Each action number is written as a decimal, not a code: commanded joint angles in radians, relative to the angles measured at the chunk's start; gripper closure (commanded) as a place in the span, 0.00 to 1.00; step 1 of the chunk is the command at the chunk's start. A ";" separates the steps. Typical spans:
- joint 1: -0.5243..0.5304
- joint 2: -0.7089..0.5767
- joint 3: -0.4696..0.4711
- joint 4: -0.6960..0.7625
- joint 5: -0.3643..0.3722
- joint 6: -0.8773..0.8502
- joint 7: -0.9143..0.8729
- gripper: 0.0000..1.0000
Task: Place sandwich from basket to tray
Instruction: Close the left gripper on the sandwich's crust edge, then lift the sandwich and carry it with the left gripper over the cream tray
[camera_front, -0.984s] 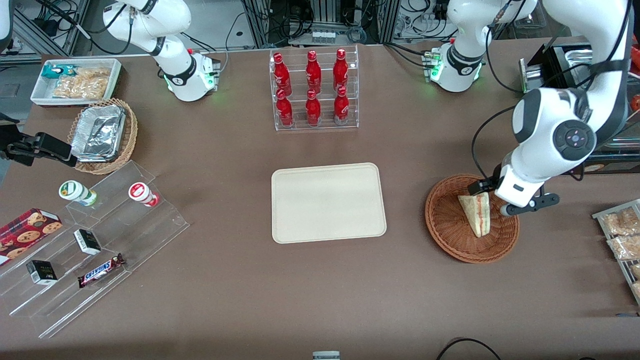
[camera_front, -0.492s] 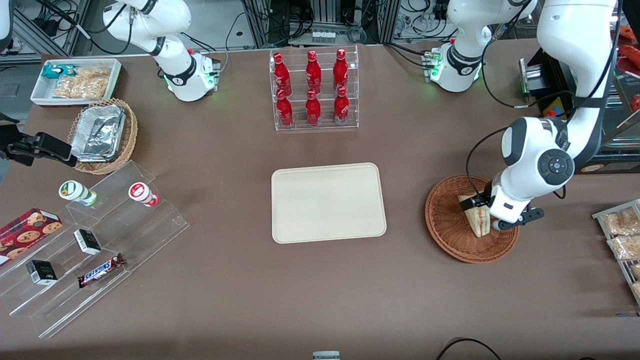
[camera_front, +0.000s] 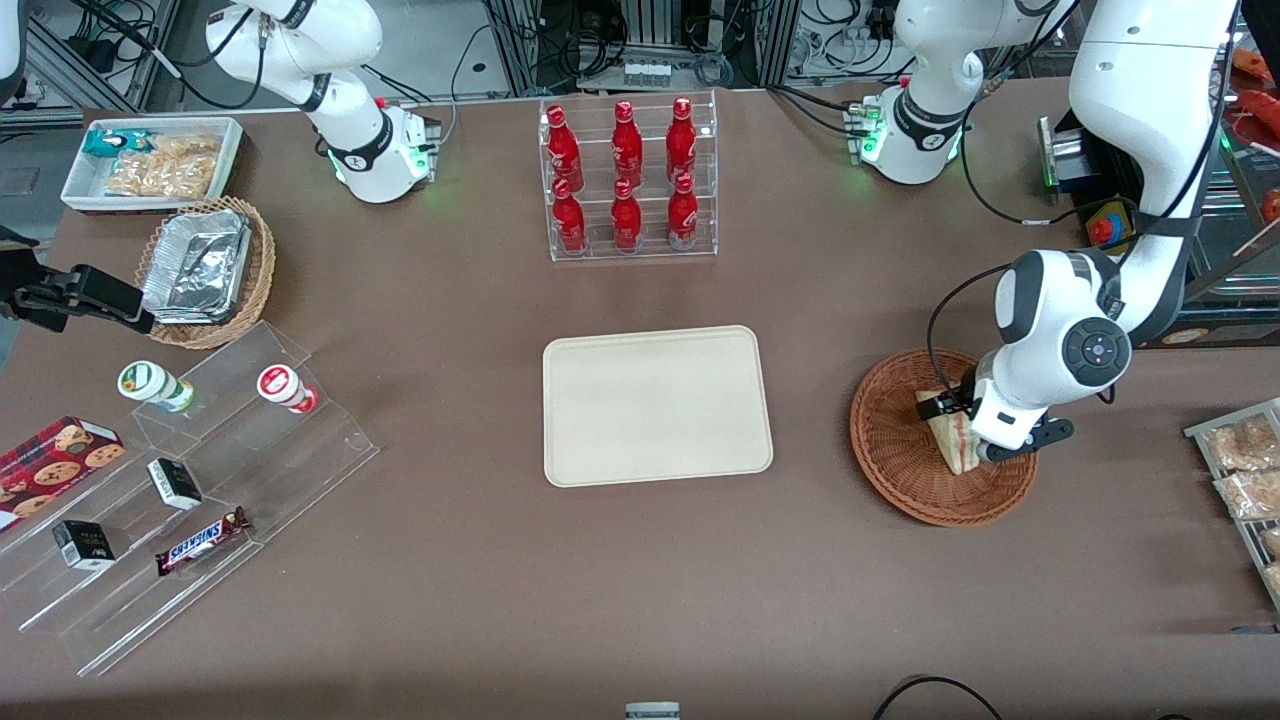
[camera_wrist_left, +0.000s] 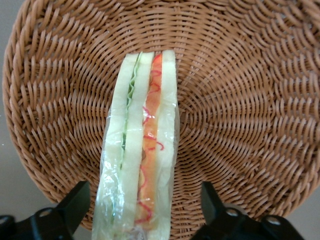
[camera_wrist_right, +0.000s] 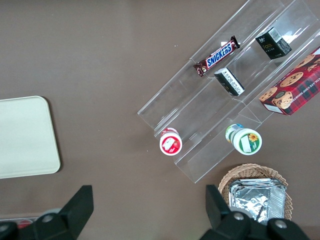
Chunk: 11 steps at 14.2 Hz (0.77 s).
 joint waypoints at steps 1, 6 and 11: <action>0.010 -0.005 -0.005 -0.054 0.019 0.066 -0.010 0.61; 0.010 -0.014 -0.005 -0.048 0.016 0.071 0.001 0.95; -0.014 -0.076 -0.011 0.035 -0.010 0.005 -0.021 0.94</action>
